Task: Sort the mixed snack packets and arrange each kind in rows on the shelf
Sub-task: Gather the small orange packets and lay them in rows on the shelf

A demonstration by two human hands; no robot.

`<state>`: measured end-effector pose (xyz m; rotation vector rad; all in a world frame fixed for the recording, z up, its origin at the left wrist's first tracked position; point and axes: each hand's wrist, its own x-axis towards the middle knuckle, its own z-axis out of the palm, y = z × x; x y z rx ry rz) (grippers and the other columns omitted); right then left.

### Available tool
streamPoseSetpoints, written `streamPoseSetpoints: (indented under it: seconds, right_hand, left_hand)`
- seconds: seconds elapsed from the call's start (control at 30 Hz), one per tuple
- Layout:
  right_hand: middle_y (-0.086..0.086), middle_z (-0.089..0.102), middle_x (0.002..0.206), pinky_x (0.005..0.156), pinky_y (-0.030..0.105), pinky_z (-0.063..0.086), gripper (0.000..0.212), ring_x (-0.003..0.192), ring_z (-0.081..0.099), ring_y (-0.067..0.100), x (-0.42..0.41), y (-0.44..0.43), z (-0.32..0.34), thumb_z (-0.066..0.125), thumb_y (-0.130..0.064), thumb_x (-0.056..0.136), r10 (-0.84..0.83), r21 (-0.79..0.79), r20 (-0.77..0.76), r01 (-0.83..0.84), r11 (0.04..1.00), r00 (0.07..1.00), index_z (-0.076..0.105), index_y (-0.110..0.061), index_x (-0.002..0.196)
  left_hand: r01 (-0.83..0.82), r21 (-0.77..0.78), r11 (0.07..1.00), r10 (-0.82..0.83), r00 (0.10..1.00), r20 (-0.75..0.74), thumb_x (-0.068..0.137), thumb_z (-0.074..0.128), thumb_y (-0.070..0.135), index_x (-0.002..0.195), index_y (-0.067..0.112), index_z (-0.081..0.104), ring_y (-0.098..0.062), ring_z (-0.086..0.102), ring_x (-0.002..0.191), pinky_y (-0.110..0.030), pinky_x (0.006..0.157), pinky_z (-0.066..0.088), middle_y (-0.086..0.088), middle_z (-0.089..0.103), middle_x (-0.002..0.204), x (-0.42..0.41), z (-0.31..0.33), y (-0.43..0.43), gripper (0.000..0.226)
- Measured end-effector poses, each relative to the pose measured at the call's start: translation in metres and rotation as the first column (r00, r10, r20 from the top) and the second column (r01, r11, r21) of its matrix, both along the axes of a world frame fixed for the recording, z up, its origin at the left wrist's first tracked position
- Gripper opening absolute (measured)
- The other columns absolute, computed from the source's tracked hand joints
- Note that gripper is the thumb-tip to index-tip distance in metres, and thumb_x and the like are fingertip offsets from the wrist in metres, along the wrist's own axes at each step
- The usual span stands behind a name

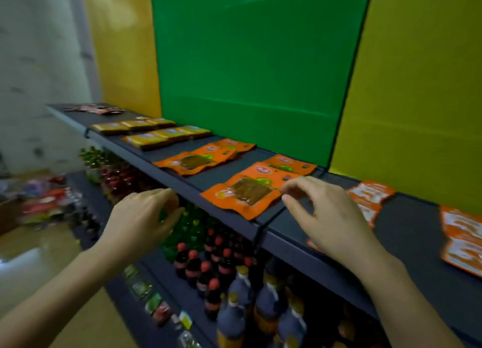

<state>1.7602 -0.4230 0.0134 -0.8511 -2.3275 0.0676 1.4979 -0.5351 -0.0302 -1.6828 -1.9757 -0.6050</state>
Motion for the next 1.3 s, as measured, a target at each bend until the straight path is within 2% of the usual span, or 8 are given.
streamPoseSetpoints:
  seconds: [0.1,0.2,0.3,0.5,0.87,1.0,1.13,1.3]
  right_hand:
    - [-0.018,0.061,0.103,0.08,0.028,0.05,0.016,0.095,0.058,0.005,-0.062,-0.015,-0.01,0.049,-0.035,0.093,0.125,-0.015,0.028,-0.125,0.992,0.992,0.06,-0.03,0.103]
    - [-0.02,0.059,0.104,0.081,0.025,0.049,0.018,0.098,0.056,0.002,-0.127,-0.03,-0.023,0.047,-0.037,0.094,0.227,-0.049,0.046,-0.225,0.973,0.973,0.059,-0.032,0.106]
    - [-0.02,0.058,0.108,0.082,0.02,0.047,0.021,0.102,0.054,-0.001,-0.195,-0.043,-0.043,0.044,-0.04,0.095,0.285,-0.062,0.066,-0.281,0.958,0.956,0.057,-0.035,0.11]
    - [-0.021,0.054,0.114,0.076,0.016,0.04,0.024,0.108,0.051,-0.002,-0.322,-0.055,-0.08,0.04,-0.04,0.096,0.313,-0.118,0.148,-0.297,0.947,0.938,0.051,-0.036,0.116]
    - [-0.028,0.046,0.111,0.07,0.013,0.032,0.027,0.107,0.048,-0.005,-0.473,0.002,-0.116,0.038,-0.042,0.096,0.288,-0.193,0.294,-0.239,0.952,0.911,0.046,-0.039,0.122]
    - [-0.027,0.048,0.116,0.073,0.015,0.034,0.028,0.112,0.047,-0.003,-0.549,0.027,-0.126,0.038,-0.043,0.096,0.335,-0.241,0.314,-0.267,0.933,0.888,0.045,-0.038,0.123]
    - [-0.026,0.049,0.117,0.076,0.017,0.039,0.026,0.111,0.048,-0.002,-0.633,0.049,-0.117,0.039,-0.043,0.095,0.395,-0.253,0.274,-0.331,0.909,0.877,0.047,-0.039,0.12]
    - [-0.024,0.051,0.116,0.078,0.018,0.04,0.025,0.109,0.05,-0.001,-0.736,0.067,-0.105,0.04,-0.042,0.095,0.466,-0.262,0.226,-0.408,0.875,0.855,0.047,-0.039,0.118]
  left_hand:
    - [-0.173,-0.023,0.985,0.172,0.985,-0.032,0.075,0.06,0.029,0.063,0.016,0.058,-0.025,0.059,0.043,-0.011,0.042,0.019,0.002,0.06,0.054,-0.058,-0.013,-0.041,0.018]
    - [-0.288,-0.107,0.952,0.288,0.957,-0.009,0.076,0.064,0.03,0.064,0.017,0.059,-0.023,0.059,0.046,-0.022,0.038,0.034,0.002,0.062,0.056,-0.116,-0.028,-0.084,0.018]
    - [-0.364,-0.171,0.915,0.369,0.929,-0.003,0.067,0.08,0.023,0.068,0.023,0.061,-0.012,0.055,0.045,-0.01,0.04,0.026,0.008,0.062,0.058,-0.174,-0.039,-0.126,0.019]
    - [-0.562,-0.216,0.798,0.592,0.798,0.113,0.082,0.064,0.034,0.085,0.026,0.064,-0.007,0.054,0.062,-0.012,0.045,0.03,0.015,0.057,0.072,-0.274,-0.051,-0.189,0.009]
    - [-0.585,-0.218,0.781,0.616,0.779,0.118,0.069,0.078,0.032,0.07,0.027,0.059,-0.008,0.059,0.05,-0.01,0.04,0.023,0.012,0.062,0.059,-0.411,-0.09,-0.158,0.019]
    - [-0.622,-0.266,0.736,0.669,0.729,0.147,0.083,0.057,0.047,0.085,0.033,0.058,-0.002,0.061,0.072,-0.012,0.048,0.039,0.018,0.064,0.08,-0.474,-0.107,-0.14,0.014]
    - [-0.681,-0.244,0.69,0.723,0.668,0.18,0.083,0.055,0.05,0.086,0.035,0.058,-0.002,0.062,0.073,-0.014,0.05,0.044,0.018,0.064,0.08,-0.538,-0.099,-0.127,0.016]
    - [-0.763,-0.188,0.618,0.782,0.574,0.241,0.073,0.071,0.039,0.072,0.034,0.058,-0.002,0.053,0.052,-0.013,0.039,0.032,0.019,0.055,0.06,-0.606,-0.086,-0.118,0.014]
